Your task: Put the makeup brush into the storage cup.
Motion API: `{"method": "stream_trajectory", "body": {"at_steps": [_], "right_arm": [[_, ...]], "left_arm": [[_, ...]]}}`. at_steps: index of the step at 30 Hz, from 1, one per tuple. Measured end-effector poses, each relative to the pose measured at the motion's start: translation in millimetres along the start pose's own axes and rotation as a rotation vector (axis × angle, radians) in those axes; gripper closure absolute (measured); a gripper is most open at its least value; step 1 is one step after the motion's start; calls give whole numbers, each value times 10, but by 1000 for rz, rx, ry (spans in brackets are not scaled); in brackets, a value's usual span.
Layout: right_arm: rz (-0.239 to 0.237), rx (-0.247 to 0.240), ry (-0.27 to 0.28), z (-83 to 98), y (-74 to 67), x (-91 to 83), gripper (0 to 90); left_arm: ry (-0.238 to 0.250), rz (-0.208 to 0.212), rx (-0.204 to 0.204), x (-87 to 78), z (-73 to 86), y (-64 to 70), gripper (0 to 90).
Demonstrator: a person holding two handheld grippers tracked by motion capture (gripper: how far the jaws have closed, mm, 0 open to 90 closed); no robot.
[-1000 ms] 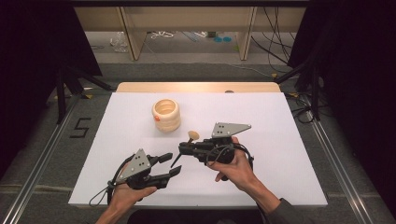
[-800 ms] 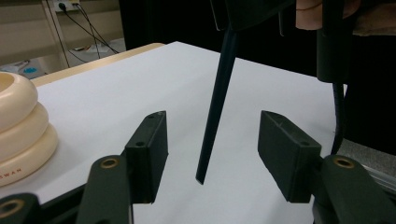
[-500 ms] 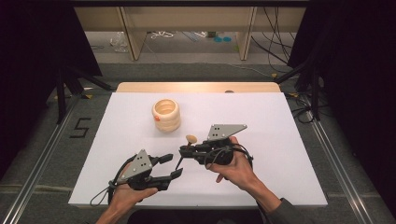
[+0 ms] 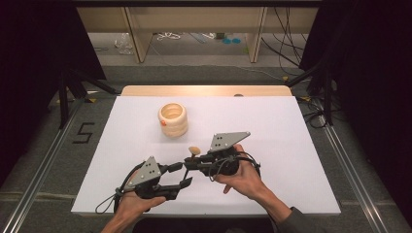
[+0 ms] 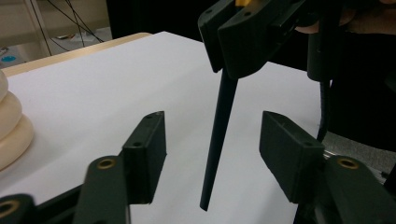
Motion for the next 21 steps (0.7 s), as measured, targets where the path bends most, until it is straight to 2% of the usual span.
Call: {"method": "stream_trajectory", "body": {"at_steps": [5,8,15,21], "right_arm": [[-8,-3,-16,19,-13,18,836],[-16,2,-24,29,-28,30,836],[-23,-2,-33,39,-41,43,835],[-35,-4,-35,48,-61,68,835]], "left_arm": [[2,12,-11,4,1,18,475],[-2,21,6,6,2,21,501],[-4,24,-7,12,7,36,571],[-8,37,5,11,9,50,635]]}}
Point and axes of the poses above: each handheld gripper's, and its own axes: x roughly forward along the jaws, z roughly out of its underside, y roughly to its right, the point moved 7 cm from there along x, roughly forward along the jaws, and after that the axes turned 2 degrees about -x, right-handed, at the moved point
